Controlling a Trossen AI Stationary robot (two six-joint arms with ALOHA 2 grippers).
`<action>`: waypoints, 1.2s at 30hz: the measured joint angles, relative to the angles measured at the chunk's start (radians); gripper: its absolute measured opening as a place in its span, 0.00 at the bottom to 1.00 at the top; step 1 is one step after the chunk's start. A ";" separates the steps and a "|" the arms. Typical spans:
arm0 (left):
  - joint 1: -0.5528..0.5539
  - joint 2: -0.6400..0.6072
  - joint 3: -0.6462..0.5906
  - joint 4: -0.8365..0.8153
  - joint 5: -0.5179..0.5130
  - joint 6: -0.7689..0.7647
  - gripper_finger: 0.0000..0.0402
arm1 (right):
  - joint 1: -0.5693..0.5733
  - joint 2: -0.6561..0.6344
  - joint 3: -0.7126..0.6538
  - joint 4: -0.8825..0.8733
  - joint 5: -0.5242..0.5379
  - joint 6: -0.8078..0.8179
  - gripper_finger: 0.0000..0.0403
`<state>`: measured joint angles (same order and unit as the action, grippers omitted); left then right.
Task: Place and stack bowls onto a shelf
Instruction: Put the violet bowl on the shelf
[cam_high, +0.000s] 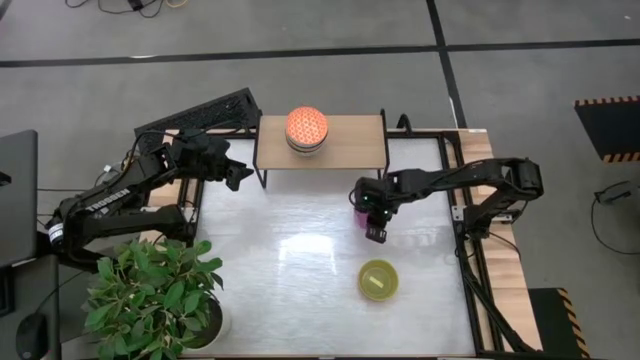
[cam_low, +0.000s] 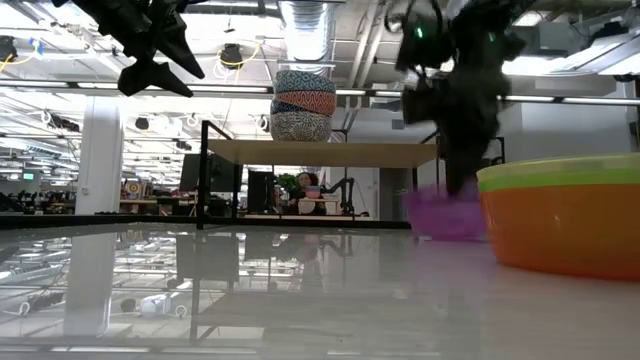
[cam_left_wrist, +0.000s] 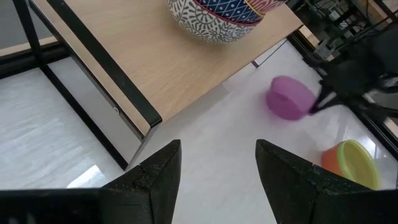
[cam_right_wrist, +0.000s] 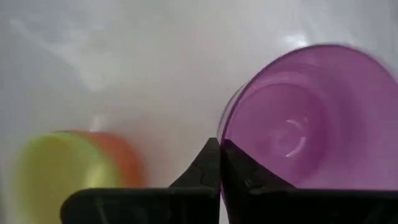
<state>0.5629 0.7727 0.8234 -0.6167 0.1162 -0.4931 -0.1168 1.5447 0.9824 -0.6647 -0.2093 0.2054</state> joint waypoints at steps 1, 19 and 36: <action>0.000 0.000 0.000 0.000 0.000 -0.001 0.47 | -0.002 -0.009 0.029 -0.014 -0.031 -0.005 0.05; 0.000 0.000 0.000 -0.005 0.003 -0.005 0.47 | -0.193 -0.050 0.598 -0.393 0.104 -0.495 0.05; 0.000 0.000 0.000 -0.006 -0.025 -0.007 0.47 | -0.412 0.151 0.648 -0.365 0.129 -0.722 0.05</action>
<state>0.5629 0.7727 0.8234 -0.6231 0.0915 -0.4996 -0.5292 1.6961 1.6304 -1.0298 -0.0804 -0.5166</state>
